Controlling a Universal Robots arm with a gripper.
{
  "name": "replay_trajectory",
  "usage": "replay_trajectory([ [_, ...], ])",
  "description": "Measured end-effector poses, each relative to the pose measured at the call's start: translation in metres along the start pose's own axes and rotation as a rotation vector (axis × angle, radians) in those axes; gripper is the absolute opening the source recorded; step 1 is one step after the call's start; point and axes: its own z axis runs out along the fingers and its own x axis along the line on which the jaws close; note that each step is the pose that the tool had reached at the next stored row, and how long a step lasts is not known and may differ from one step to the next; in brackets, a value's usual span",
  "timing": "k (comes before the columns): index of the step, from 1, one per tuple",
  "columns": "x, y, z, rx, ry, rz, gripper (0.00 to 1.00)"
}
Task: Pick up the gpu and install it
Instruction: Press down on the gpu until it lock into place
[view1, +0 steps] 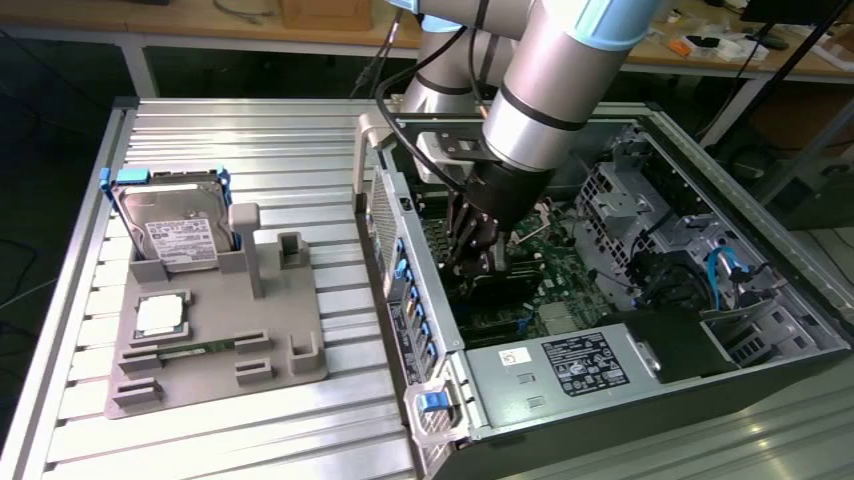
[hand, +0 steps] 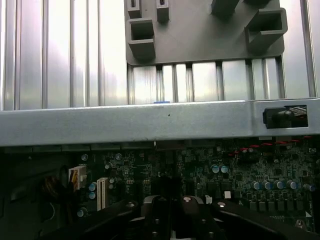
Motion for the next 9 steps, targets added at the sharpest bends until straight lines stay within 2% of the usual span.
replay_trajectory([
  [3,0.0,0.0001,-0.0003,0.0008,-0.0001,0.0,0.11],
  [6,-0.0001,0.0004,-0.0033,0.0073,-0.0024,0.0,0.11],
  [8,0.0001,0.0009,-0.006,0.0122,-0.0003,0.001,0.11],
  [9,0.0001,0.001,-0.0065,0.0165,-0.0006,0.001,0.11],
])
